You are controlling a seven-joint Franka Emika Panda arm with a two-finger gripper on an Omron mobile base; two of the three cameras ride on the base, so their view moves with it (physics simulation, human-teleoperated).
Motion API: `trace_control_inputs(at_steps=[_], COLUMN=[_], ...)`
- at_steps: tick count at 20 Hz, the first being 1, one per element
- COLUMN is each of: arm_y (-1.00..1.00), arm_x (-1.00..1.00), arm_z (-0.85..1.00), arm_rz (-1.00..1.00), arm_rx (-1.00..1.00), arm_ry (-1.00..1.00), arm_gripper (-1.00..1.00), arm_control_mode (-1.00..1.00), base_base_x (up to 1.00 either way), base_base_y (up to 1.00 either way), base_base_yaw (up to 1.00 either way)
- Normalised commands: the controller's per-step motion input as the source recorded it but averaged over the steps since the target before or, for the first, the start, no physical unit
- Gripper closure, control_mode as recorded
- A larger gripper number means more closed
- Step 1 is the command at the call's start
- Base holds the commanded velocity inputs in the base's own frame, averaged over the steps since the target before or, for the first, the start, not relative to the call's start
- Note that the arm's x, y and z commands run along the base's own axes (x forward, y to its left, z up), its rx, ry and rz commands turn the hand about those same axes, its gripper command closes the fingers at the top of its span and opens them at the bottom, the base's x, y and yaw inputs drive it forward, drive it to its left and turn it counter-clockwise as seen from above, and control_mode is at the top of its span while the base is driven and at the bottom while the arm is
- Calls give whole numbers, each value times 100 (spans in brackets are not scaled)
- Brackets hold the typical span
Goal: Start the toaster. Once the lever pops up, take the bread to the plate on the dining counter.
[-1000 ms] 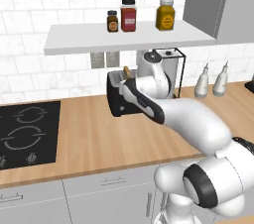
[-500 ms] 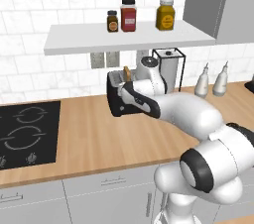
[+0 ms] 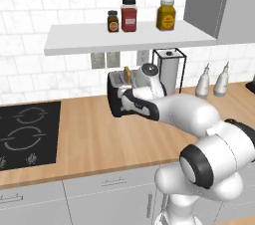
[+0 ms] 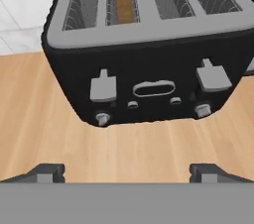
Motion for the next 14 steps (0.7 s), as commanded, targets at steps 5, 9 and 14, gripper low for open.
trace_control_inputs(at_steps=[5,9,14], arm_y=[0,0,-5], arm_x=[40,42,37], arm_z=[-7,-2,0], arm_rz=[2,1,2], arm_rx=[0,0,0], arm_ry=[0,0,0], arm_gripper=[-100,-100,-100], arm_control_mode=[-100,-100,-100], base_base_x=[0,0,0], base_base_y=[0,0,0], base_base_yaw=[0,0,0])
